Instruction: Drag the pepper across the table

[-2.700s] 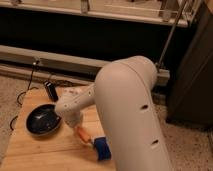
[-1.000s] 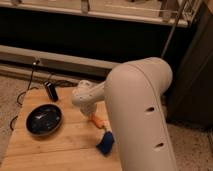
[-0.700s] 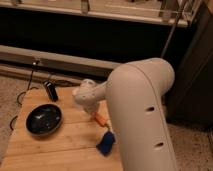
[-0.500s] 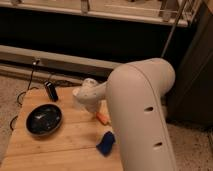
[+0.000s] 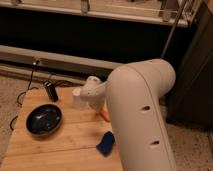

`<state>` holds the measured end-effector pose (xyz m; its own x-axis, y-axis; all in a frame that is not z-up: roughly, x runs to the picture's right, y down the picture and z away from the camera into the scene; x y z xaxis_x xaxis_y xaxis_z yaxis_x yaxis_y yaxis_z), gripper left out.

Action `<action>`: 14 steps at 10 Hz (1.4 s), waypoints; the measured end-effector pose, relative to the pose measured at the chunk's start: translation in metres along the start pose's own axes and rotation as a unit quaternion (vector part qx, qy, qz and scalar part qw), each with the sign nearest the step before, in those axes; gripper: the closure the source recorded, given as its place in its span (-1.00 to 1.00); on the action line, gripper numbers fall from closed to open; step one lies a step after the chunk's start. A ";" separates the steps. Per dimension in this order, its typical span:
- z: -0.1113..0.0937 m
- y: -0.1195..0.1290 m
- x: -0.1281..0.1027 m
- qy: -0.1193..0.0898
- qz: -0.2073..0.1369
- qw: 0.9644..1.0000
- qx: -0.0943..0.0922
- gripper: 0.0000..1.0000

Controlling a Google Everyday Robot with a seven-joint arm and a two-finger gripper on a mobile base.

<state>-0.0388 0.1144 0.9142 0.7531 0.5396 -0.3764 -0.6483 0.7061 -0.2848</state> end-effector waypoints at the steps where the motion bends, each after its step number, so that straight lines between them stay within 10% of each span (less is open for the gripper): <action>1: 0.002 -0.009 0.001 0.001 0.007 1.000 0.004 1.00; 14: 0.022 -0.101 0.041 0.044 0.072 0.996 0.032 1.00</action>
<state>0.0600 0.0751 0.9470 0.6379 0.5971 -0.4864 -0.7385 0.6535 -0.1662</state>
